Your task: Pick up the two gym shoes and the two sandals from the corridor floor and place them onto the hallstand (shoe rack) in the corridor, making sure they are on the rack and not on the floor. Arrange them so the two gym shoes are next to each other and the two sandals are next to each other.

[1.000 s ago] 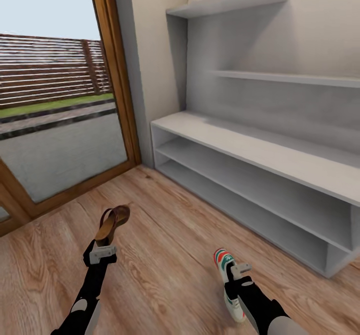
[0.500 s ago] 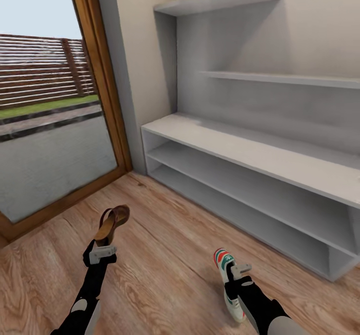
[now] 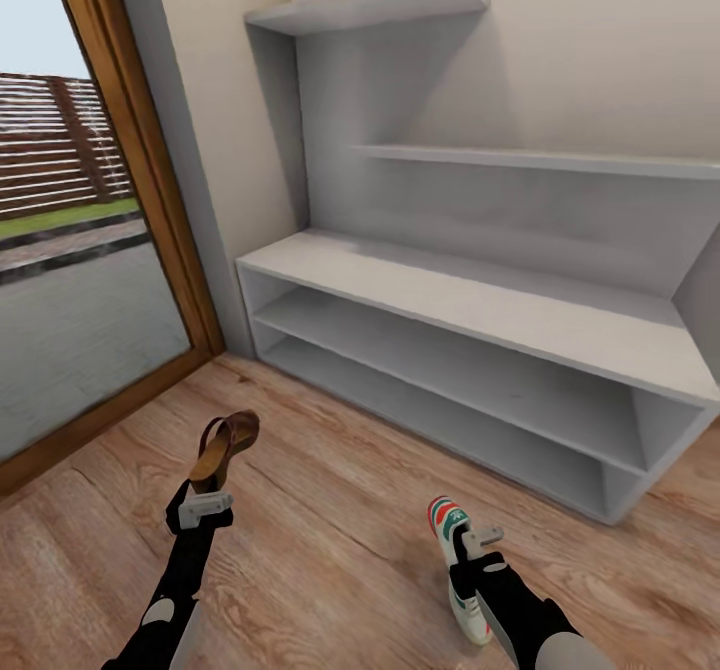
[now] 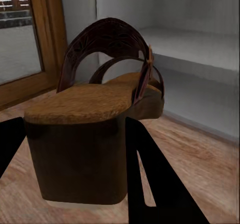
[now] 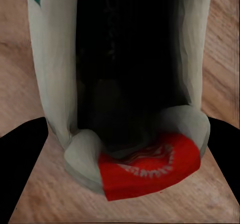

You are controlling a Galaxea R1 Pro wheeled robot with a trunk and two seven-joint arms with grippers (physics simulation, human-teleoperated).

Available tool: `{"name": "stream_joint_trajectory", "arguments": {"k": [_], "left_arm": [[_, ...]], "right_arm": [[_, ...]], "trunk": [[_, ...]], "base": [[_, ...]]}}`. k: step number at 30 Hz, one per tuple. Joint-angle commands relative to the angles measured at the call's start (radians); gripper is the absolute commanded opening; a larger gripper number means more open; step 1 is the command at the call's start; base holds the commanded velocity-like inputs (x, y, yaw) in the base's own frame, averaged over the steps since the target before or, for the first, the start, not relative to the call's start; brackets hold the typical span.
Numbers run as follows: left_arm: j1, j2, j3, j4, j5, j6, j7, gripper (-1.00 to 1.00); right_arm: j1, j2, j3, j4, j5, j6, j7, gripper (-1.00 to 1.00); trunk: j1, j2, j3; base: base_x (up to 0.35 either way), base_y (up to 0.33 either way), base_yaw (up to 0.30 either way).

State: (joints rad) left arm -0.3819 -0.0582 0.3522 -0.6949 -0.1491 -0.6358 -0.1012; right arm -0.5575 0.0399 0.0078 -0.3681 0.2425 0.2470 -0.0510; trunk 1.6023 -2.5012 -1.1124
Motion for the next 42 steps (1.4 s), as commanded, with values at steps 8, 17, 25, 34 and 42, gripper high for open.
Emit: {"name": "stream_joint_trajectory", "arguments": {"k": [8,17,25,34,42], "left_arm": [[0.0,0.0,-0.001,-0.003,0.0,0.001,0.0,-1.0],[0.0,0.0,-0.002,-0.002,0.0,0.001,0.0,-1.0],[0.0,0.0,-0.002,0.0,0.0,0.001,0.0,-1.0],[0.0,0.0,0.0,0.001,0.0,0.001,0.0,-1.0],[0.0,0.001,0.001,0.003,0.0,0.001,0.0,-1.0]], "right_arm": [[0.0,0.0,-0.001,0.0,0.0,0.0,0.0,-1.0],[0.0,0.0,-0.002,0.0,0.0,0.0,0.0,-1.0],[0.0,0.0,-0.002,0.0,0.0,0.0,0.0,-1.0],[0.0,0.0,-0.002,-0.002,0.0,0.0,0.0,-1.0],[0.0,-0.001,-0.002,-0.003,0.0,0.0,0.0,-1.0]], "trunk": [[0.0,0.0,0.006],[0.0,0.0,0.011],[0.0,0.0,0.012],[0.0,0.0,0.017],[0.0,0.0,0.021]], "base": [[0.028,0.051,-0.276],[0.163,0.308,-0.241],[0.162,0.337,-0.082],[0.03,0.094,-0.239],[-0.163,0.229,-0.246]]}}
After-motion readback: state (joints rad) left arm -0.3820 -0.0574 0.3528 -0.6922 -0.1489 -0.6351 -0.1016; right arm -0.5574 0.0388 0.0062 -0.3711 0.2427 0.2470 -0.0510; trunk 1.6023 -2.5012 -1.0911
